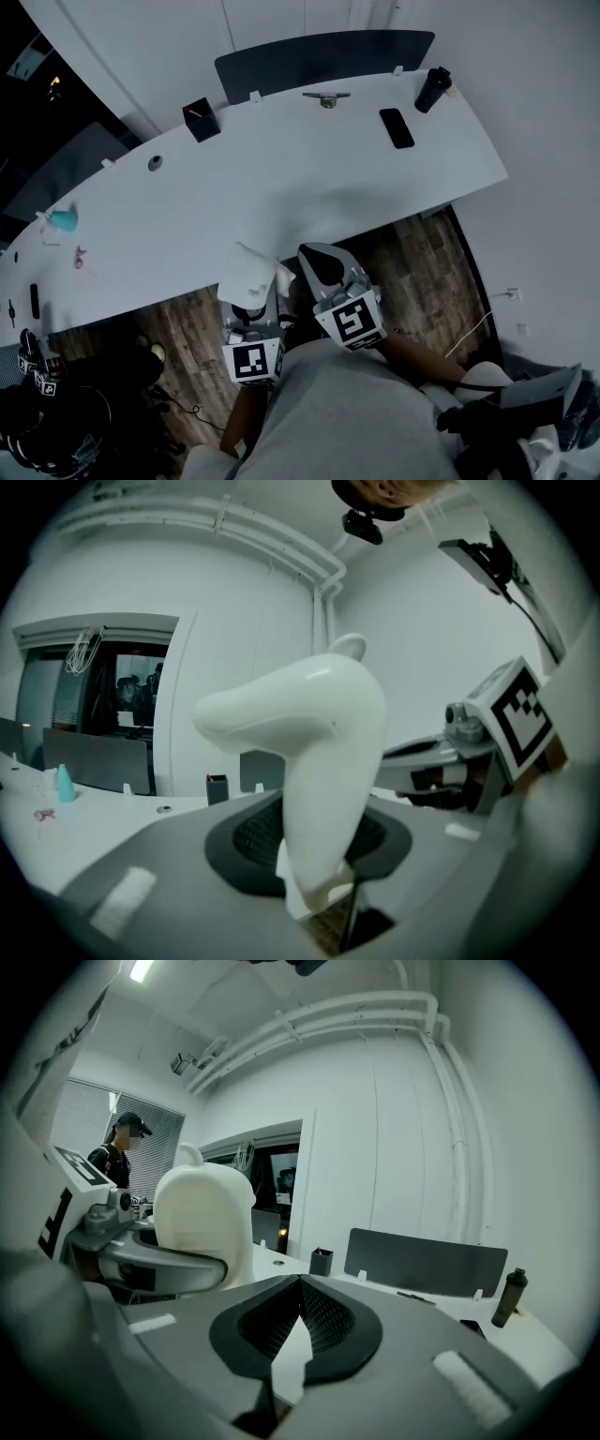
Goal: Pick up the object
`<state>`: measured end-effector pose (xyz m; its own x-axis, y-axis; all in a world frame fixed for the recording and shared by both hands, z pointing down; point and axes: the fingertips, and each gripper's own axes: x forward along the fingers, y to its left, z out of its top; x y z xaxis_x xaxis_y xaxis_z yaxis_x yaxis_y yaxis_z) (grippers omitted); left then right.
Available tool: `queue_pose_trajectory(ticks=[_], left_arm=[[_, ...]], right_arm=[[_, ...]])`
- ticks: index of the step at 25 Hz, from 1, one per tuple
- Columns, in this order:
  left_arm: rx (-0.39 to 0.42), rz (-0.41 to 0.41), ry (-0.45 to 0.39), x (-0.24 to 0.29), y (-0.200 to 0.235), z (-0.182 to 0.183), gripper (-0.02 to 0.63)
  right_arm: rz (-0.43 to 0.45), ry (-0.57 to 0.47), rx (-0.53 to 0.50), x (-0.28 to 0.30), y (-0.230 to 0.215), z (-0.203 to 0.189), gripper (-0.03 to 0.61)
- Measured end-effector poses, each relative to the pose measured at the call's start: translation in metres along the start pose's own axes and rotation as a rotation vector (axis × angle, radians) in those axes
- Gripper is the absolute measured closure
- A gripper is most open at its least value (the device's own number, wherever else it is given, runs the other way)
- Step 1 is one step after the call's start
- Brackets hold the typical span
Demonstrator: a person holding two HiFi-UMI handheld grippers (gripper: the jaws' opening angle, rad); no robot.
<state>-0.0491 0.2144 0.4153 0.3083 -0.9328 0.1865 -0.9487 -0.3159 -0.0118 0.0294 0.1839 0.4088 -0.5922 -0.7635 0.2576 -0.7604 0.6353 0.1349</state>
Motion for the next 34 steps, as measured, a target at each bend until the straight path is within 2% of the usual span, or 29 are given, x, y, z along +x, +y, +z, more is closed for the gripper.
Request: queue_pose_trajectory(ticks=[6, 16, 23, 34], left_arm=[[-0.029, -0.007, -0.01, 0.001, 0.004, -0.005, 0.483], [-0.027, -0.028, -0.016, 0.011, 0.0, 0.001, 0.483], [-0.012, -0.028, -0.019, 0.014, -0.004, 0.004, 0.483], [-0.028, -0.018, -0.026, 0.017, -0.011, 0.004, 0.482]], right_arm=[[0.018, 0.016, -0.002, -0.003, 0.006, -0.003, 0.577], [-0.004, -0.011, -0.034, -0.002, 0.001, 0.006, 0.577], [0.004, -0.003, -0.03, -0.004, 0.0, 0.004, 0.578], [0.02, -0.004, -0.085, -0.007, -0.005, 0.007, 0.577]])
